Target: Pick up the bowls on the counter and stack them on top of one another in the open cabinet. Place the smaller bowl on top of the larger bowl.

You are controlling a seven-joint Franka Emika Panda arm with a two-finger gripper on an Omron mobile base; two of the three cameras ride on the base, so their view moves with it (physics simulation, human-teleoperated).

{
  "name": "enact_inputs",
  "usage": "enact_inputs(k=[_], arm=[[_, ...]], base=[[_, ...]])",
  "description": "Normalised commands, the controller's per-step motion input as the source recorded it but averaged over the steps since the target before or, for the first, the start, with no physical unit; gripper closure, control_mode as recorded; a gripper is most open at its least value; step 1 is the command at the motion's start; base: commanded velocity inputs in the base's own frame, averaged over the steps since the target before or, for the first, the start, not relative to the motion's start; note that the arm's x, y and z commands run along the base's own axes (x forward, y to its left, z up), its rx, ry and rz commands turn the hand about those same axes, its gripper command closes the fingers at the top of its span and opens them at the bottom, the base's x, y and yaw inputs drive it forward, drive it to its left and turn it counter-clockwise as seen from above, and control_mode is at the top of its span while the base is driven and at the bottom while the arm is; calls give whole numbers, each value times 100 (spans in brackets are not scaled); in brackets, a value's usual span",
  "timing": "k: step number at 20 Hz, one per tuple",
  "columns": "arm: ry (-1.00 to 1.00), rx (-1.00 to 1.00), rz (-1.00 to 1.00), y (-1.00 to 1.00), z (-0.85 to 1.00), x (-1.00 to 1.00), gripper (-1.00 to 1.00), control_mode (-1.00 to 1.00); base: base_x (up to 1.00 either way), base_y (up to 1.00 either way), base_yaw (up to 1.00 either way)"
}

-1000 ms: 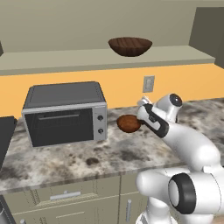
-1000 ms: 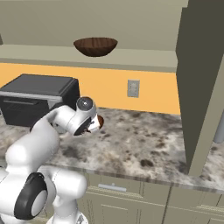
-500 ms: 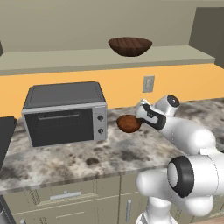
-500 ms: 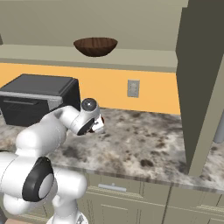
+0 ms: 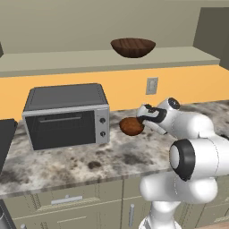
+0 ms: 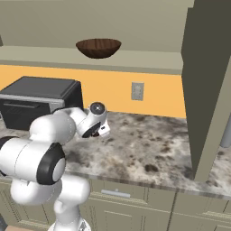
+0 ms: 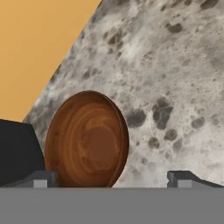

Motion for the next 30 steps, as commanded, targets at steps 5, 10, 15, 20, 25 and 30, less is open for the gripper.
enact_inputs(k=[5,10,15,20,25,30], arm=[[3,-2,5,0,-25,14,-100,-100],[-1,-5,3,1,-20,7,-100,-100],[-1,-3,2,9,-23,16,-100,-100],[-1,-1,1,11,-25,16,-100,-100],[-1,0,0,12,-30,14,-100,-100],[-2,-2,0,2,-37,7,-100,-100]], base=[[0,0,0],[0,0,0],[0,0,0],[0,0,0],[0,0,0],[0,0,0]])
